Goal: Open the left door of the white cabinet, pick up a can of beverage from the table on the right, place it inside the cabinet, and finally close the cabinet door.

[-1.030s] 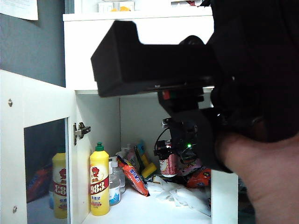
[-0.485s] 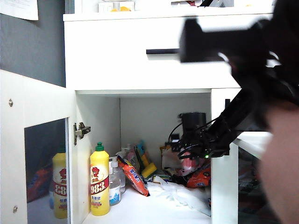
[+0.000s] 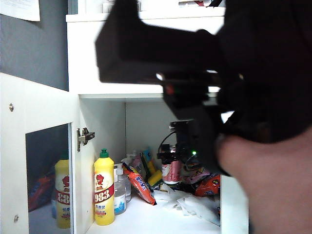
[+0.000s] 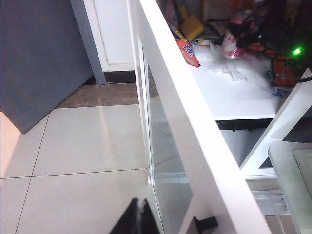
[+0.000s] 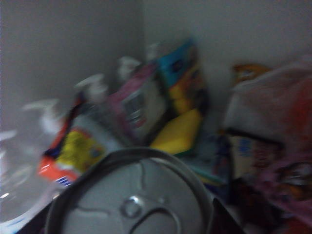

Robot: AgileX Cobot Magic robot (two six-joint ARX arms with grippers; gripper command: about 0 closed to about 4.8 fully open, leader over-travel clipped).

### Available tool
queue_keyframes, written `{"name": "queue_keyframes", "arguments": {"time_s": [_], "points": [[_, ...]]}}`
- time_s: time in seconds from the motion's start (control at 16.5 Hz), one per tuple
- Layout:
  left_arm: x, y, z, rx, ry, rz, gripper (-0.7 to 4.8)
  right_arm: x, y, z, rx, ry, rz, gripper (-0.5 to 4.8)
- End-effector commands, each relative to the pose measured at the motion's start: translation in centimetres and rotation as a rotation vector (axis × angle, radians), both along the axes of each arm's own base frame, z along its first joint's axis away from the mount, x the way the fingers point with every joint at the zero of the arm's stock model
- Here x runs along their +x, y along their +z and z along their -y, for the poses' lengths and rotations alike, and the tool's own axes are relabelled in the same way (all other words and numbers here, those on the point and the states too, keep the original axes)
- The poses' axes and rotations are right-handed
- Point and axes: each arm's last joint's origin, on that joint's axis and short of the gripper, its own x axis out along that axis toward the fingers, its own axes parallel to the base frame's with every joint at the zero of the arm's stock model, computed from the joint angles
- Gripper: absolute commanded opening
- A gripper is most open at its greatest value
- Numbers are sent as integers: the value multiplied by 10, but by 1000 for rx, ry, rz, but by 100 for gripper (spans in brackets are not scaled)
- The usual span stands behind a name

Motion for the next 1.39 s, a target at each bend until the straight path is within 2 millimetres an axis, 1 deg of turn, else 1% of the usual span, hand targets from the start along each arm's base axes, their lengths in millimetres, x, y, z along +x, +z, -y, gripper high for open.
{"name": "queue_keyframes", "arguments": {"time_s": [0.06,0.24,0.36,0.42,0.48,0.55,0.61,1.03,1.15,1.39], "points": [[0,1,0,-8,7,6,-5,3,15,4,-15,-7,82,104],[0,1,0,-8,7,6,-5,4,15,4,-15,-7,81,110],[0,1,0,-8,7,6,-5,4,15,5,-16,-7,77,190],[0,1,0,-8,7,6,-5,4,15,5,-16,-7,77,190],[0,1,0,-8,7,6,-5,4,15,5,-16,-7,77,218],[0,1,0,-8,7,6,-5,4,15,5,-16,-7,77,285],[0,1,0,-8,7,6,-5,4,15,5,-16,-7,77,307],[0,1,0,-8,7,6,-5,4,14,5,-20,-10,78,308],[0,1,0,-7,7,6,-5,4,14,5,-20,-10,78,328],[0,1,0,-7,7,6,-5,4,14,4,-20,-10,78,328]]}}
